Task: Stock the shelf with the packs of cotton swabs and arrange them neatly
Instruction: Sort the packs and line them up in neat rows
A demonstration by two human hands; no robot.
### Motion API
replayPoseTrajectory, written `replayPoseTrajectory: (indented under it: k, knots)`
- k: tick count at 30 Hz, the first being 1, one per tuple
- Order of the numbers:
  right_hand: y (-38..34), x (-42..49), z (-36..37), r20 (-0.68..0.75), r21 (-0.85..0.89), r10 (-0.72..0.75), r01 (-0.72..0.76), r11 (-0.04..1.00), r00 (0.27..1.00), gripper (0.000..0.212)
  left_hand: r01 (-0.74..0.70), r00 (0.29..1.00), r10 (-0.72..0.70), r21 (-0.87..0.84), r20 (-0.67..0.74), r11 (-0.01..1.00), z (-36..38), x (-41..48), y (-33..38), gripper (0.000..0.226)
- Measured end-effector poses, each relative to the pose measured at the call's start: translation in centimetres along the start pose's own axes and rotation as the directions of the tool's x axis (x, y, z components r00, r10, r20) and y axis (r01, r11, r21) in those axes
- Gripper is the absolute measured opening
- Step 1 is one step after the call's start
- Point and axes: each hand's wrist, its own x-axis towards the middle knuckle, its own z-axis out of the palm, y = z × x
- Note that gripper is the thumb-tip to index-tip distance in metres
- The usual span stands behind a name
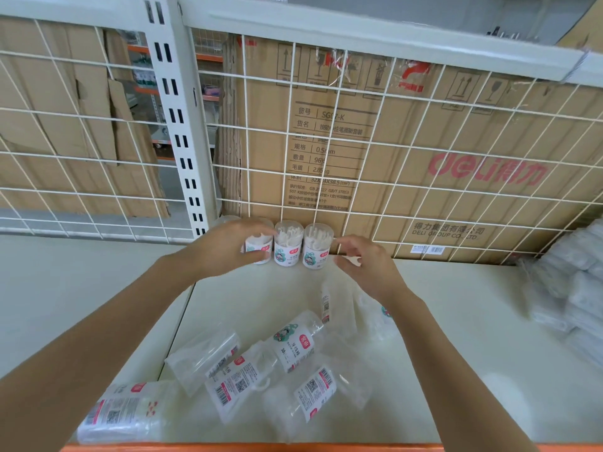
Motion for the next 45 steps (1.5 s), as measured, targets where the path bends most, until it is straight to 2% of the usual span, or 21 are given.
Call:
replayPoseTrajectory:
  k: [2,5,7,10,13,16,18,21,22,24,27,30,35,40,45]
  knots:
    - [0.0,-1.5,0.0,0.067,-0.048,0.030,-0.027,0.998,0.997,0.033,0.137,0.989,-0.133,-0.054,0.061,0.989,0.2,-2.5,-0.2,0.029]
    - [-0.2,-3.1,0.2,0.185,-0.216,0.101,-0.060,0.975,0.978,0.041,0.365,0.915,-0.346,-0.060,0.206,0.929,0.3,-5.6,-0.2,0.027]
    - [-0.5,-3.6,0.3,0.216,-0.338,0.113,-0.035,0.940,0.970,0.047,0.471,0.845,-0.446,-0.015,0.294,0.882,0.4,-7.1,0.1,0.039]
    - [-1.1,-4.0,0.3,0.219,-0.403,0.126,-0.027,0.915,0.968,0.054,0.526,0.767,-0.498,0.047,0.405,0.849,0.8,-8.5,0.7,0.075]
    - [-1.6,-4.1,0.3,0.252,-0.434,0.159,-0.035,0.900,0.955,0.059,0.531,0.761,-0.495,0.037,0.419,0.847,1.2,-9.5,1.2,0.102]
    - [-2.0,-4.1,0.2,0.279,-0.415,0.206,-0.076,0.907,0.938,0.058,0.535,0.761,-0.492,0.019,0.422,0.844,1.5,-10.1,1.6,0.109]
    - [-2.0,-3.9,0.2,0.291,-0.365,0.236,-0.120,0.923,0.927,0.055,0.532,0.774,-0.490,0.007,0.401,0.847,1.8,-10.3,2.1,0.096]
    - [-1.8,-3.8,0.4,0.279,-0.297,0.252,-0.166,0.940,0.927,0.047,0.549,0.799,-0.514,-0.028,0.311,0.836,2.2,-10.6,2.2,0.049]
    - [-1.7,-3.9,0.4,0.261,-0.272,0.254,-0.181,0.945,0.931,0.044,0.559,0.803,-0.525,-0.053,0.282,0.827,2.3,-10.7,2.1,0.046]
    - [-1.3,-4.0,0.3,0.222,-0.196,0.263,-0.221,0.955,0.939,0.039,0.582,0.808,-0.549,-0.145,0.211,0.800,2.4,-10.9,1.9,0.055]
    - [-0.6,-3.9,0.0,0.158,0.001,0.262,-0.265,0.964,0.952,0.033,0.573,0.818,-0.564,-0.269,0.118,0.774,2.1,-11.0,1.7,0.050]
    - [-0.4,-3.9,-0.5,0.058,0.153,0.239,-0.245,0.957,0.969,0.040,0.513,0.843,-0.537,-0.367,0.043,0.776,1.6,-10.8,1.1,0.055]
    - [-1.2,-3.3,-0.5,-0.027,0.292,0.117,-0.104,0.951,0.993,0.047,0.392,0.879,-0.474,-0.491,-0.050,0.778,0.5,-9.5,0.0,0.043]
    - [-3.7,-2.3,1.7,0.041,0.303,0.016,-0.028,0.953,0.999,0.056,0.308,0.919,-0.393,-0.557,-0.035,0.771,-0.7,-7.8,-1.6,0.043]
    - [-6.3,-0.9,4.6,0.181,0.198,-0.076,0.039,0.979,0.981,0.059,0.257,0.952,-0.305,-0.564,0.009,0.785,-0.3,-6.7,-3.3,0.047]
